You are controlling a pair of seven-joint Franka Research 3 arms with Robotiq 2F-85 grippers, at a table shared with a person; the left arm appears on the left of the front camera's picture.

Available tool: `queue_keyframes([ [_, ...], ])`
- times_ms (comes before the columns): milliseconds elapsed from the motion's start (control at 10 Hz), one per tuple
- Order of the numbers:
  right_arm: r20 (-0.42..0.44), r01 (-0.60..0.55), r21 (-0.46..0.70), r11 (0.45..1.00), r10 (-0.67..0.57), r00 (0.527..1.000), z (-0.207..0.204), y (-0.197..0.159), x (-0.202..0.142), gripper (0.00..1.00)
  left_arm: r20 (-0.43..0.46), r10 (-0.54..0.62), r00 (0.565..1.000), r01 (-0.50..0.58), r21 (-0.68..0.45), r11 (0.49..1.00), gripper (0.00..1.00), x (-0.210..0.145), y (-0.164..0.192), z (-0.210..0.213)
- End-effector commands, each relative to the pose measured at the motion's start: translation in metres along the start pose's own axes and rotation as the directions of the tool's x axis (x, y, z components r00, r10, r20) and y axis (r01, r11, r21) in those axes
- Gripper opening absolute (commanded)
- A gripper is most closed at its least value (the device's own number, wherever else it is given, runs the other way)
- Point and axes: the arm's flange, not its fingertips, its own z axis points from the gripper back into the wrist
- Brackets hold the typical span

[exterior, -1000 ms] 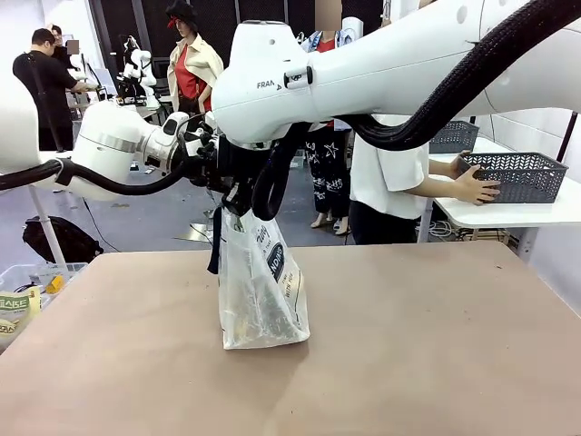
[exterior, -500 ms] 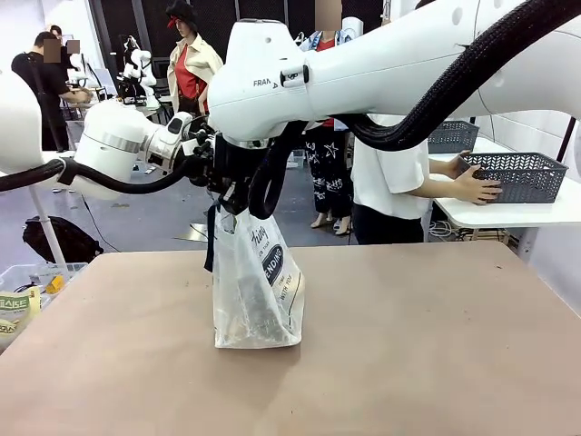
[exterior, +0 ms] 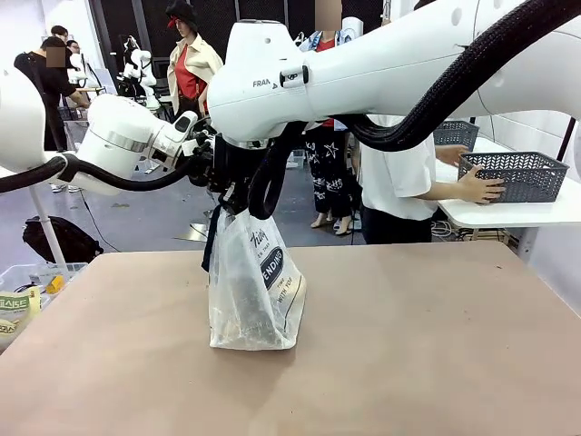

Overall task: Transfer purchased items from the store into the shopping bag.
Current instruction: Move the Reusable shopping bag to the right side of the table.

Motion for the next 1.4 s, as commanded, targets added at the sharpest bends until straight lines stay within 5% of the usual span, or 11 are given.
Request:
queue_keyframes([
  [0, 0.015, 0.006, -0.01, 1.0, -0.006, 1.0, 0.003, 0.007, 0.006, 0.0, -0.014, 0.031, 0.999, -0.03, 0.041, 0.999, 0.0, 0.004, 0.001, -0.006],
  [600, 0.014, 0.157, -0.042, 0.987, -0.156, 0.988, 0.009, 0.016, -0.005, 0.05, -0.033, 0.056, 0.998, -0.053, 0.076, 0.996, 0.0, 0.006, -0.002, -0.009],
  [1100, 0.058, 0.296, -0.089, 0.951, -0.292, 0.955, 0.043, 0.033, -0.03, 1.0, -0.05, 0.05, 0.997, -0.046, 0.082, 0.996, 0.0, 0.007, -0.002, -0.011],
  [1300, 0.114, 0.359, -0.13, 0.924, -0.345, 0.932, 0.073, 0.037, -0.052, 1.0, -0.06, 0.043, 0.997, -0.038, 0.082, 0.996, 0.0, 0.007, -0.001, -0.011],
])
